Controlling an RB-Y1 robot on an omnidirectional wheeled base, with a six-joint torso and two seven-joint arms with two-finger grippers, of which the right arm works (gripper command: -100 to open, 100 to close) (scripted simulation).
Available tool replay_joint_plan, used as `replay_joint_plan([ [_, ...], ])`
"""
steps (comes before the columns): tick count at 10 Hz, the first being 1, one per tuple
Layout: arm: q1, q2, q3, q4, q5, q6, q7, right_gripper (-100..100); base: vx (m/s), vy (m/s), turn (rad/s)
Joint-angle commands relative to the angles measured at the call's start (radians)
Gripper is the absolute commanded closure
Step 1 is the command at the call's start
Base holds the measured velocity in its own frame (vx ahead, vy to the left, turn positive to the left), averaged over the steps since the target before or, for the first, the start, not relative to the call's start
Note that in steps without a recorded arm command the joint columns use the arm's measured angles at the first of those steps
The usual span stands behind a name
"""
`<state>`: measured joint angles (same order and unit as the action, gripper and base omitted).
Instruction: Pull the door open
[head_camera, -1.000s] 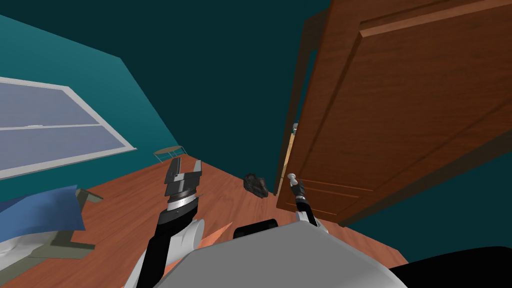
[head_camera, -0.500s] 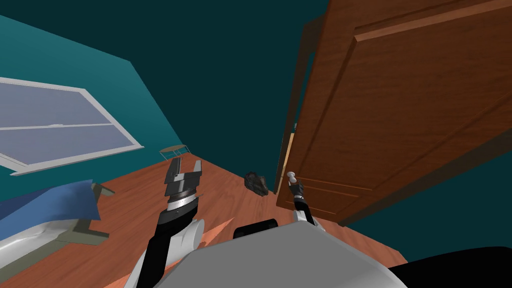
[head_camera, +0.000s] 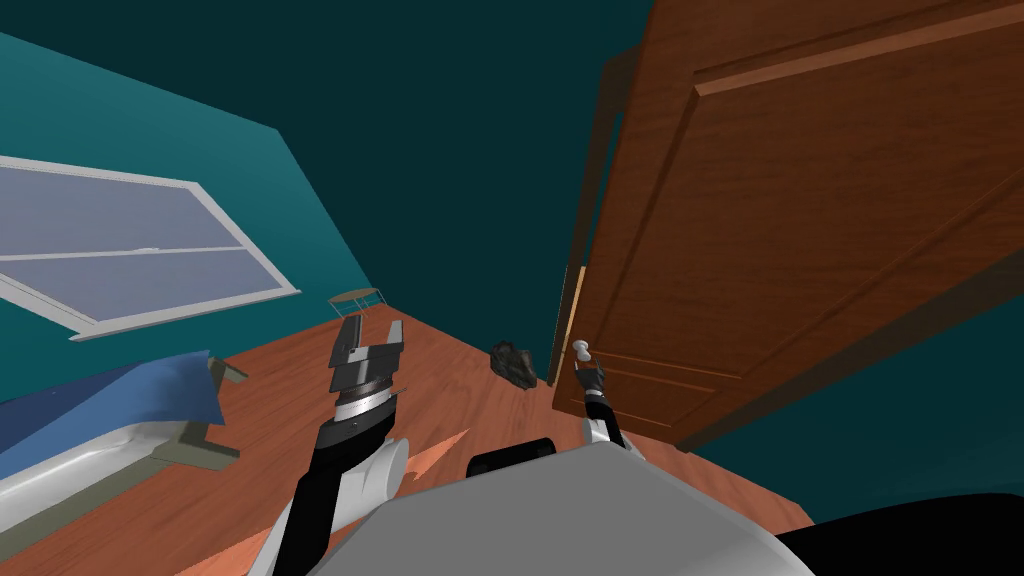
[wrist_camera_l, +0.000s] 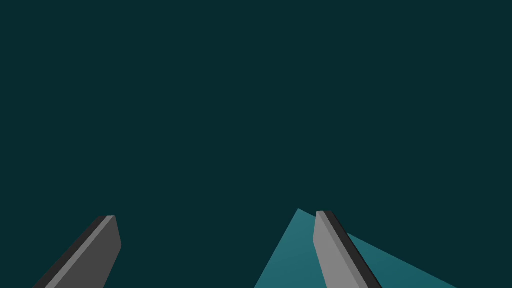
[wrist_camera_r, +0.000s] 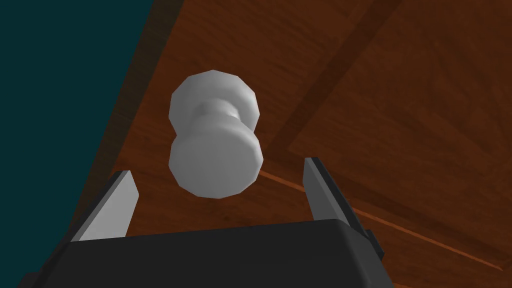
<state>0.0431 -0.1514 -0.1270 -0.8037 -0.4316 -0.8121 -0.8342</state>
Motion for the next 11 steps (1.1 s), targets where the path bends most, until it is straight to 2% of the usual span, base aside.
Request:
replay_joint_plan([
  [1, -0.001, 0.005, 0.010, -0.004, -0.023, 0.000, -0.050, -100, -0.045, -0.005, 0.046],
  [2, -0.003, 0.010, 0.018, -0.007, -0.042, 0.001, -0.075, -100, -0.078, -0.017, 0.071],
  [3, -0.003, 0.010, 0.018, -0.007, -0.042, 0.001, -0.090, -100, -0.065, -0.013, 0.022],
  [5, -0.006, 0.019, 0.033, -0.014, -0.079, 0.002, -0.153, -100, -0.075, -0.006, 0.051],
  [6, -0.006, 0.019, 0.033, -0.014, -0.079, 0.002, -0.168, -100, -0.063, -0.009, 0.022],
  [8, -0.009, 0.027, 0.047, -0.020, -0.112, 0.003, -0.229, -100, -0.058, -0.012, 0.046],
  [9, -0.009, 0.027, 0.047, -0.020, -0.112, 0.003, -0.242, -100, -0.053, -0.008, 0.019],
  [11, -0.011, 0.035, 0.059, -0.026, -0.141, 0.004, -0.304, -100, -0.066, -0.005, 0.038],
])
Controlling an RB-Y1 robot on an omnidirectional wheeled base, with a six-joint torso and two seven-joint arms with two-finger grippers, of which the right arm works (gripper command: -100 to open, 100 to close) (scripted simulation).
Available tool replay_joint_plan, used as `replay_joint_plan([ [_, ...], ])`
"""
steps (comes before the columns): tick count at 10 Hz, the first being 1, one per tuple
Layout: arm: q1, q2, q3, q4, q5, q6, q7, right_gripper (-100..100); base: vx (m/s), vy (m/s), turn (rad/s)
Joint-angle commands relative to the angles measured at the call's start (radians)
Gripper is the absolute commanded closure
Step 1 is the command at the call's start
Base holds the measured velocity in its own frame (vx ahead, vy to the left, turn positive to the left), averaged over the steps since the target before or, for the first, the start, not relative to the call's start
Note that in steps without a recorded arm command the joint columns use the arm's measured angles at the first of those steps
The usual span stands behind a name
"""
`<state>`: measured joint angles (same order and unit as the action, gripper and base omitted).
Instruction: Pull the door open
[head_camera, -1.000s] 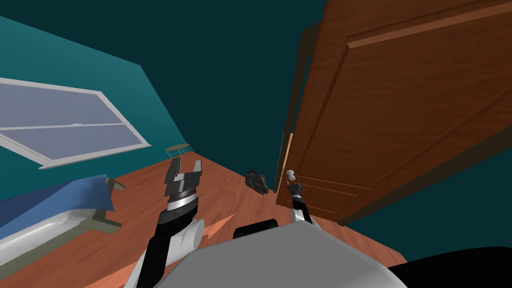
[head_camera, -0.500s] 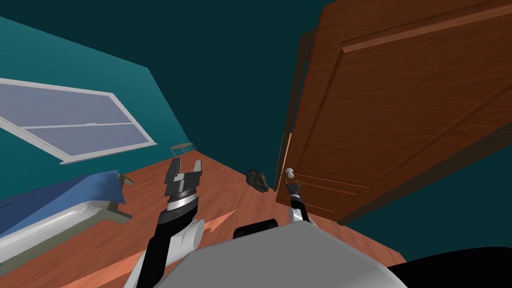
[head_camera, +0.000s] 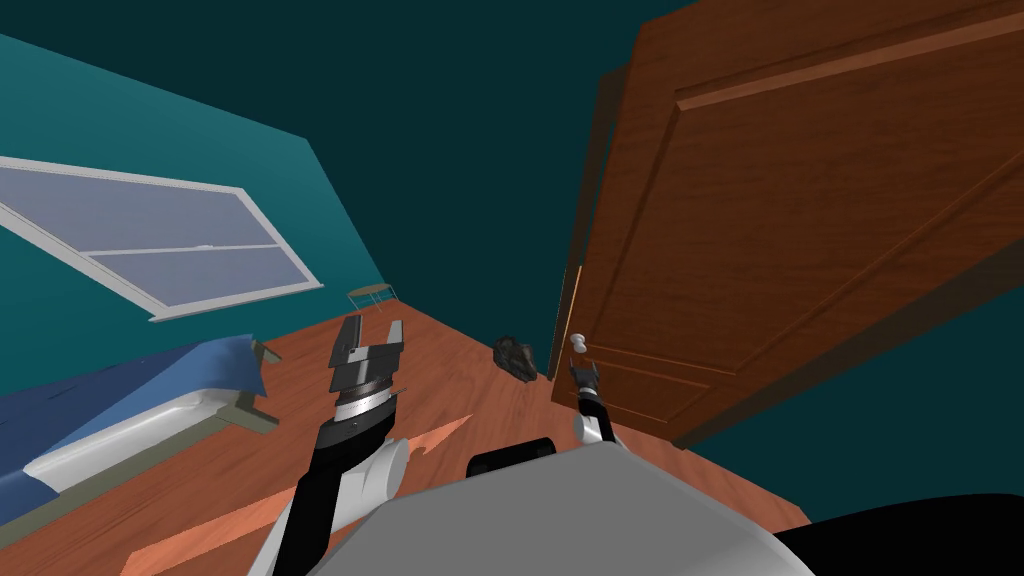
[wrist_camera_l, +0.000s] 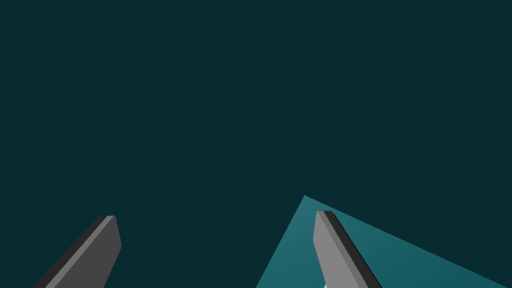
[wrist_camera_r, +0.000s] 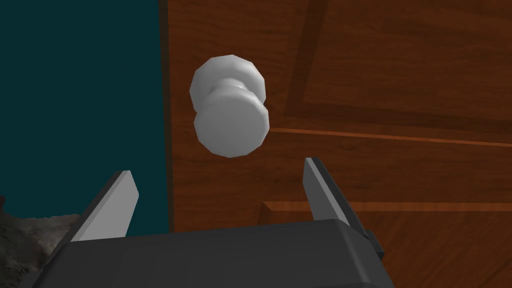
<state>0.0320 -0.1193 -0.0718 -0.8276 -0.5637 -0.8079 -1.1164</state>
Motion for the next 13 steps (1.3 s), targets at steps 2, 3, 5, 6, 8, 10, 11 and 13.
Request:
replay_joint_plan([
  [2, -0.002, 0.008, 0.013, -0.006, -0.031, 0.001, -0.074, -100, -0.079, -0.010, 0.041],
  [3, -0.003, 0.010, 0.016, -0.007, -0.038, 0.001, -0.092, -100, -0.064, -0.012, 0.025],
  [5, -0.002, 0.010, 0.017, -0.009, -0.040, 0.002, -0.095, -100, -0.041, -0.003, 0.010],
  [6, 0.011, -0.017, 0.013, -0.003, -0.045, -0.002, -0.129, -100, 0.103, -0.012, 0.076],
  [8, 0.031, -0.058, 0.008, 0.007, -0.051, -0.008, -0.175, -100, 0.229, -0.021, 0.097],
  [10, 0.041, -0.080, 0.005, 0.012, -0.054, -0.012, -0.199, -100, 0.178, 0.011, 0.062],
  [11, 0.054, -0.108, 0.001, 0.019, -0.059, -0.016, -0.230, -100, 0.151, -0.018, 0.072],
  [13, 0.062, -0.113, 0.000, 0.013, -0.059, -0.016, -0.234, -100, 0.127, -0.023, 0.046],
])
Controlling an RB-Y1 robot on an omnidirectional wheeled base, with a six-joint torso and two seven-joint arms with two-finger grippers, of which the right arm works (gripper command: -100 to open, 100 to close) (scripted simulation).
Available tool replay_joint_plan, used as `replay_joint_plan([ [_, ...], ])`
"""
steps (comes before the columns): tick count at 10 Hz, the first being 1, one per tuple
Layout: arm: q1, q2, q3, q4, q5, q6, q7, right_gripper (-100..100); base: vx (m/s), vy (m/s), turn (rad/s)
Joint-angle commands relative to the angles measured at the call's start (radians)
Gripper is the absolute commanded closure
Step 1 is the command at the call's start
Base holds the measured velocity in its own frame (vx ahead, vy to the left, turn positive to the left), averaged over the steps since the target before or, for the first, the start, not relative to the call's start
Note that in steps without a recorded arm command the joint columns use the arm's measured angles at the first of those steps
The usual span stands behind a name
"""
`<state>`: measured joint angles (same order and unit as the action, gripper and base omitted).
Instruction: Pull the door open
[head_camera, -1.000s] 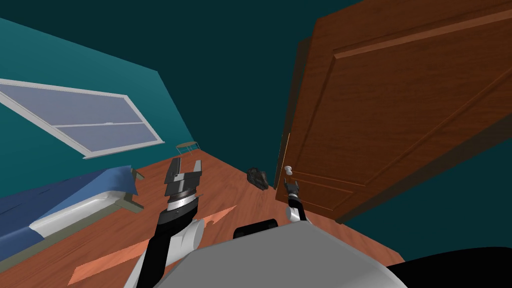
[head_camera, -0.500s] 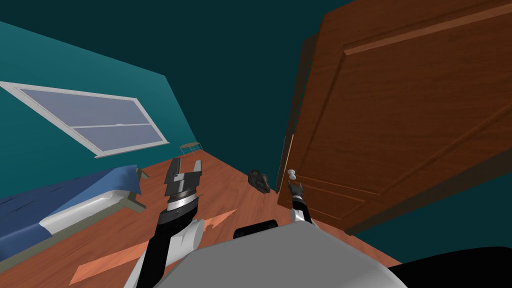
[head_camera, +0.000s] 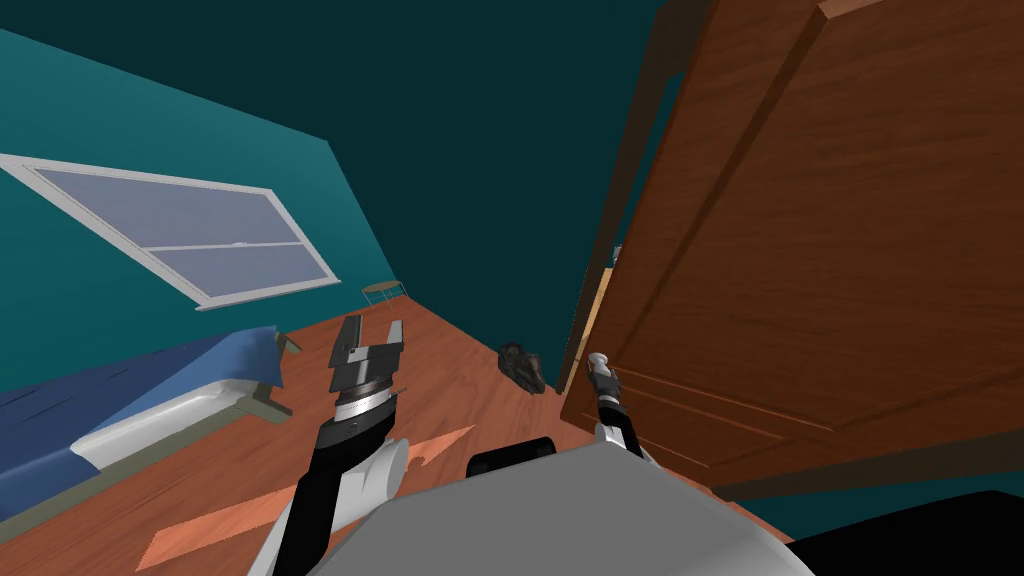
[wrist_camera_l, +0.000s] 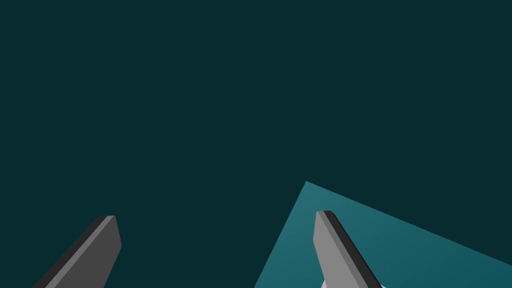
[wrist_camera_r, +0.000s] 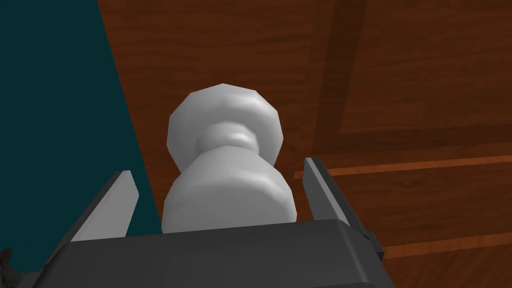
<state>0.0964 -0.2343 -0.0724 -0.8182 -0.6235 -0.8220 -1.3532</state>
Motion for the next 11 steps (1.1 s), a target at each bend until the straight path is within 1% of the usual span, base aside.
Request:
replay_joint_plan([
  [1, -0.003, 0.002, 0.001, 0.003, 0.000, -0.002, 0.003, 100, -0.013, -0.002, -0.029],
  [6, -0.003, 0.002, 0.001, 0.003, 0.000, -0.002, 0.003, 100, -0.013, 0.001, 0.004],
  [7, 0.005, -0.010, 0.019, -0.001, 0.009, -0.001, -0.017, 100, -0.121, 0.001, 0.100],
  [9, 0.012, -0.021, 0.039, -0.007, 0.018, -0.001, -0.039, 100, -0.246, -0.003, 0.120],
  [11, 0.023, -0.038, 0.069, -0.015, 0.031, -0.003, -0.071, 100, -0.240, -0.005, 0.121],
])
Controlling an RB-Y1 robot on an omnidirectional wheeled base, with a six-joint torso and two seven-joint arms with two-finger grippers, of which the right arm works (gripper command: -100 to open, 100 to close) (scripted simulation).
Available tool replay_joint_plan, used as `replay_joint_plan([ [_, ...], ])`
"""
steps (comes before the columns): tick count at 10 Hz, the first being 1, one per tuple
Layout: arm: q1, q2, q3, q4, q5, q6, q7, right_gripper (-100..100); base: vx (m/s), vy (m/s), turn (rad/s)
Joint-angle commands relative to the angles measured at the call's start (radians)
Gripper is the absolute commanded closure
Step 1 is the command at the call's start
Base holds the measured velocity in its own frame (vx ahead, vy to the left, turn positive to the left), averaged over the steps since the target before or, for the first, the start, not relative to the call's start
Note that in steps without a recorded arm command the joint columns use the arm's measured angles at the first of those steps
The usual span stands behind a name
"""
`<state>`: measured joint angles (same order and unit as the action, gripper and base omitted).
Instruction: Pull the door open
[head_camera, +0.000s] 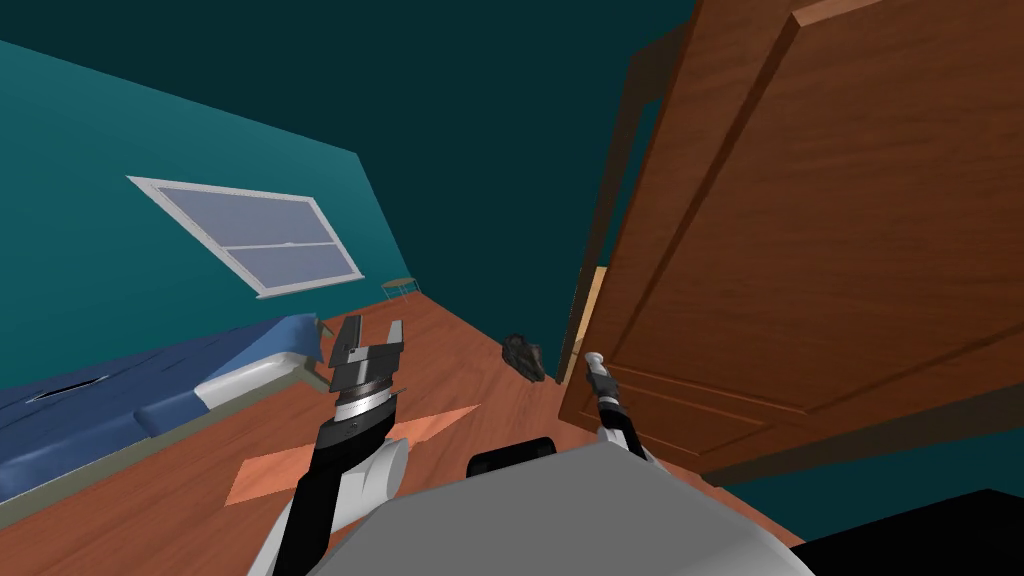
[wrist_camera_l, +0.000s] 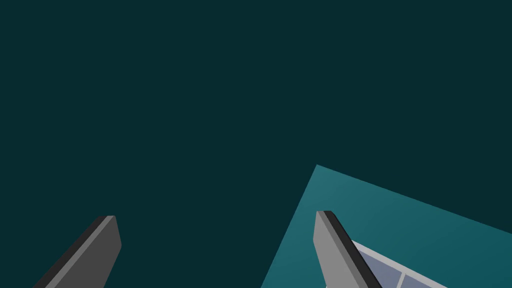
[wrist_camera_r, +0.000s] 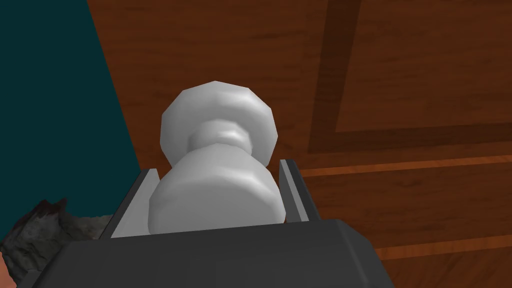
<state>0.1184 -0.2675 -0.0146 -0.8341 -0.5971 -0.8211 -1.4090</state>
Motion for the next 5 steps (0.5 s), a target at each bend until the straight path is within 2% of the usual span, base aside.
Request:
replay_joint_plan([
  [1, 0.005, -0.012, 0.023, -0.003, 0.010, -0.004, -0.028, 100, -0.235, -0.001, 0.102],
  [5, 0.023, -0.040, 0.073, -0.018, 0.032, -0.006, -0.083, 100, -0.233, -0.009, 0.117],
])
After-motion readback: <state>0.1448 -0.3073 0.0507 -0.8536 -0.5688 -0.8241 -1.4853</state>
